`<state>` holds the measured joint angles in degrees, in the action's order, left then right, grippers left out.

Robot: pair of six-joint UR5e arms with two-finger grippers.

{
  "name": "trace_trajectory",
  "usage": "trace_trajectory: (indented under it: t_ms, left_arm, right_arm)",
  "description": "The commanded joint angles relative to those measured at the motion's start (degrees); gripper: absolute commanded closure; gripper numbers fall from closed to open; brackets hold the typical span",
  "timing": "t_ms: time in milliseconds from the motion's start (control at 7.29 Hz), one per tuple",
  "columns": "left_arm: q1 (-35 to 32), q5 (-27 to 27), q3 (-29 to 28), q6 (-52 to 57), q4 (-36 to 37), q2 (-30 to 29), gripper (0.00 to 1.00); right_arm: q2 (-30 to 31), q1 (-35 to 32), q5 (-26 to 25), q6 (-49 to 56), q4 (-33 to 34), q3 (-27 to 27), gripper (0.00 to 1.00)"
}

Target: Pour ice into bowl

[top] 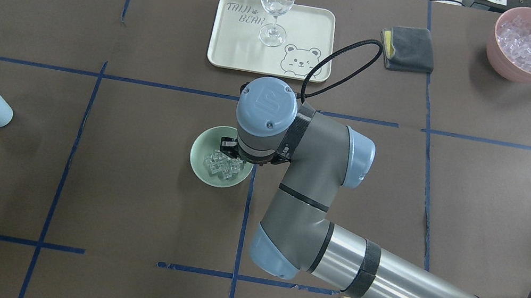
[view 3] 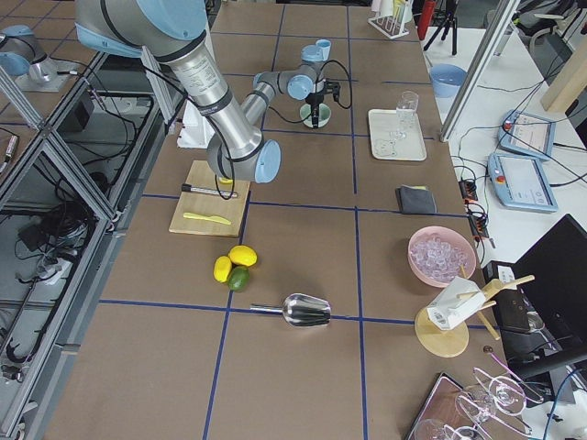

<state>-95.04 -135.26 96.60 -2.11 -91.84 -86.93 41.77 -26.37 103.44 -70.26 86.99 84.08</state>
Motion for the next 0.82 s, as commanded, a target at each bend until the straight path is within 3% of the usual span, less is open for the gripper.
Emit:
trace_trajectory:
  t_ms: [0, 274, 549, 686]
  left_arm:
    - [-0.1, 0.0, 0.0, 0.0, 0.0, 0.0, 0.00]
    - [-0.1, 0.0, 0.0, 0.0, 0.0, 0.0, 0.00]
    - [0.0, 0.0, 0.0, 0.0, 0.0, 0.0, 0.00]
    - [0.0, 0.0, 0.0, 0.0, 0.0, 0.1, 0.00]
  right_arm:
    - [0.2, 0.0, 0.2, 0.1, -0.1, 0.2, 1.00]
    - [0.7, -0.7, 0.5, 0.2, 0.1, 3.0, 1.00]
    - [4.7, -6.4, 7.4, 0.4, 3.1, 12.4, 1.00]
    - [9.7, -10.0, 10.7, 2.6, 4.1, 18.1, 1.00]
